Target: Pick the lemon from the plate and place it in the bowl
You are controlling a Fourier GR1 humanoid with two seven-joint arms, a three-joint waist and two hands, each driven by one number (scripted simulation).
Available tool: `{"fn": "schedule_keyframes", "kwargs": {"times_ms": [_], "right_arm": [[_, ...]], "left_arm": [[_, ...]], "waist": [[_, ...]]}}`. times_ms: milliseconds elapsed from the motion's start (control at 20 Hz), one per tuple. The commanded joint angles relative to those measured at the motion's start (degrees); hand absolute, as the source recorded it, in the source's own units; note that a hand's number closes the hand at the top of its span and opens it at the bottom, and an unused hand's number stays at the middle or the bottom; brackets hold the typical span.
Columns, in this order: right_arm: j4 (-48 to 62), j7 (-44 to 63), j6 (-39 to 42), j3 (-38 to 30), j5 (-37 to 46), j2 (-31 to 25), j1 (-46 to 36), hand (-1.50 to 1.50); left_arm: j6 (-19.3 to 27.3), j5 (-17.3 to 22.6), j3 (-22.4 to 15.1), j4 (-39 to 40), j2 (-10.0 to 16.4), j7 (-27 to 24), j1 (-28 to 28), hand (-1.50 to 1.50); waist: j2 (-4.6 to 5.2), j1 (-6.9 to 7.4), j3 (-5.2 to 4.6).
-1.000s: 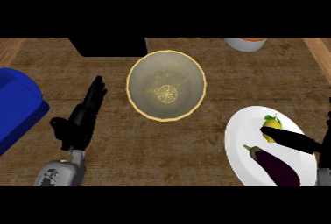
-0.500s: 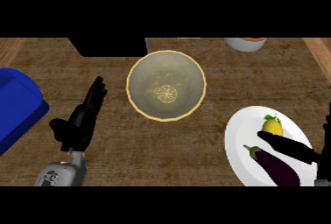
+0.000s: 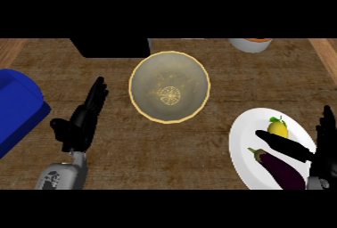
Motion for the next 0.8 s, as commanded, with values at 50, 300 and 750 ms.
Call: {"fn": "schedule_keyframes", "kwargs": {"times_ms": [50,300,750], "right_arm": [[5.12,-6.72,1.46,-3.05,-2.78,3.43,-0.66,-1.50],[10.59,-15.64,1.46,-6.80,-6.40,5.00,0.24,-1.50],[19.98,-7.92,3.97,-8.19,0.94,1.37,-5.00,-1.50]], "left_arm": [[-0.50,-1.15,1.50,0.16,-0.08,-0.33,-0.69,0.00],[-0.96,-1.87,1.22,-0.09,-0.93,0.21,-0.71,0.00],[-4.34,1.11,4.30,-1.12,1.44,1.46,-0.82,0.00]], "waist": [[0.00,0.00,0.00],[0.00,-0.02,0.00],[0.04,0.24,-0.01]]}}
